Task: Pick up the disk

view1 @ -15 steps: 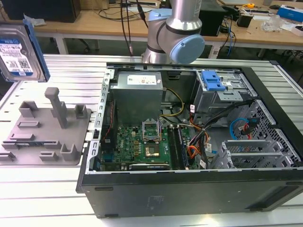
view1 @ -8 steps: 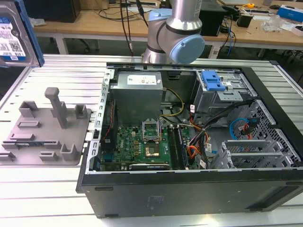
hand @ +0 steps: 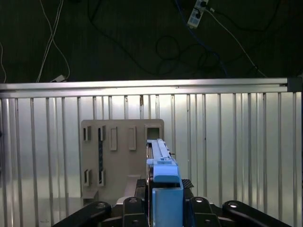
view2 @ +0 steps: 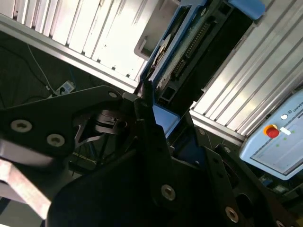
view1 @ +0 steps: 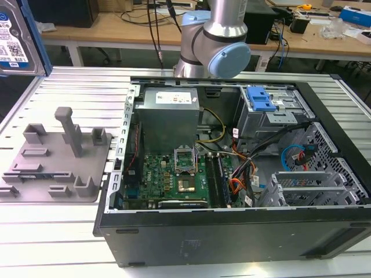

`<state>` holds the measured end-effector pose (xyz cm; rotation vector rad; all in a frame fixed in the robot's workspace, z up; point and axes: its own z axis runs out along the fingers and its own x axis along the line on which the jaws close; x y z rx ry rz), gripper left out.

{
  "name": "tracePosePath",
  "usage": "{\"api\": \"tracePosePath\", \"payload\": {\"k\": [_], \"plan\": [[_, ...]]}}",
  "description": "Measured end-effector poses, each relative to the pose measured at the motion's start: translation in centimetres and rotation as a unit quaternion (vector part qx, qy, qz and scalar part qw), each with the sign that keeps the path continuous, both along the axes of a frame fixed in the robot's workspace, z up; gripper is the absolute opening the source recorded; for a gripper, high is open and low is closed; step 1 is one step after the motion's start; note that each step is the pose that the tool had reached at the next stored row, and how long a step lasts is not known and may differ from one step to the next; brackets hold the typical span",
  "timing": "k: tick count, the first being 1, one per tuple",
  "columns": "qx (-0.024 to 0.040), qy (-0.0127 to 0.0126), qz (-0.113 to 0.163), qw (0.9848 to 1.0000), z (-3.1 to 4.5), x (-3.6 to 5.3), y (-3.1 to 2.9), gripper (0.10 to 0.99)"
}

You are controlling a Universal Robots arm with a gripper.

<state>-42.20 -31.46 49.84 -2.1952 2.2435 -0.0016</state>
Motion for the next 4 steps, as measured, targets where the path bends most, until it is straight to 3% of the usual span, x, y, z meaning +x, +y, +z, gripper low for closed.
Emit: {"api": "tracePosePath", "payload": {"k": [4], "plan": [[0.0,0.0,0.0,1.0,0.0,0.0,0.0,0.369]]}}
